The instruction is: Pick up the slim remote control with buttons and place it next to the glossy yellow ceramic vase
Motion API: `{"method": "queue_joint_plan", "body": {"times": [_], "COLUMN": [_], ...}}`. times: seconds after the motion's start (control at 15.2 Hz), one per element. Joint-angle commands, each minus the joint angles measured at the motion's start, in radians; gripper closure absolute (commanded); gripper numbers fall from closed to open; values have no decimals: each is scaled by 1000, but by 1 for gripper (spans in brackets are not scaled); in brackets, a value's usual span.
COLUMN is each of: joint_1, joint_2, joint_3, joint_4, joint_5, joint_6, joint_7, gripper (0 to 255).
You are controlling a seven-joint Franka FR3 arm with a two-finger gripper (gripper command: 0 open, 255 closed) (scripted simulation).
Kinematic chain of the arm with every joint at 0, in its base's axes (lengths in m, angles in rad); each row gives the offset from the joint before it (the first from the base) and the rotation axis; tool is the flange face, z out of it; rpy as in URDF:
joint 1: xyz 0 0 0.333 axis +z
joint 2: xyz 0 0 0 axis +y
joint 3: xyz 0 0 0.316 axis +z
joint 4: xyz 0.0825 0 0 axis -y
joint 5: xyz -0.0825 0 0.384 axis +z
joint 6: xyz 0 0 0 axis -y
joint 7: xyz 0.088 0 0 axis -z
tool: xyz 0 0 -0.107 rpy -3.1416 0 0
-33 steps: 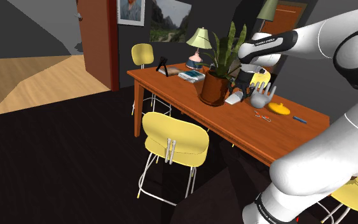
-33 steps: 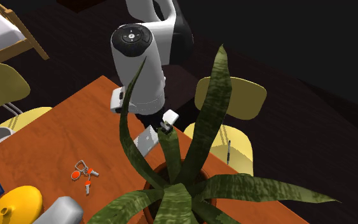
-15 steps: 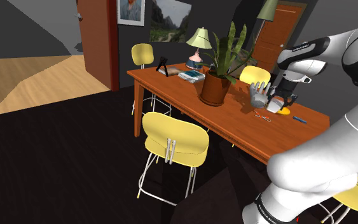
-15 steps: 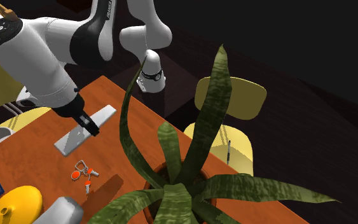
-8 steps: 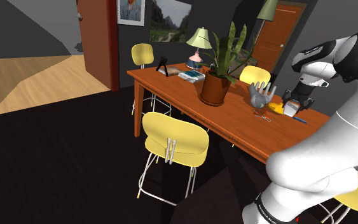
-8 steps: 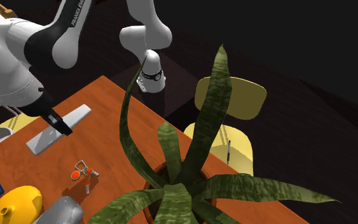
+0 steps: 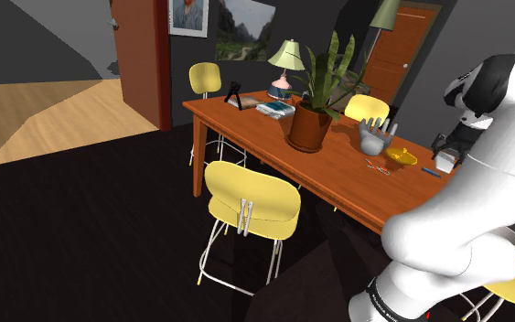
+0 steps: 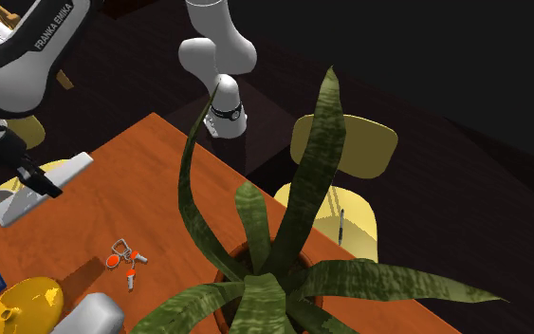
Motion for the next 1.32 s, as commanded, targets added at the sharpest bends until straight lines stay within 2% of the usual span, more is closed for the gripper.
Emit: {"method": "queue_joint_plan", "body": {"times": [0.0, 0.2, 1.25], "joint_1": [-35, -91, -103], "joint_2": [51, 129, 199], "joint_3": [-17, -31, -9], "joint_4": [51, 139, 4], "joint_5": [34, 84, 139], "joint_6": [-12, -40, 150], "joint_7": [-62, -137, -176], "gripper": [255, 255, 255]}}
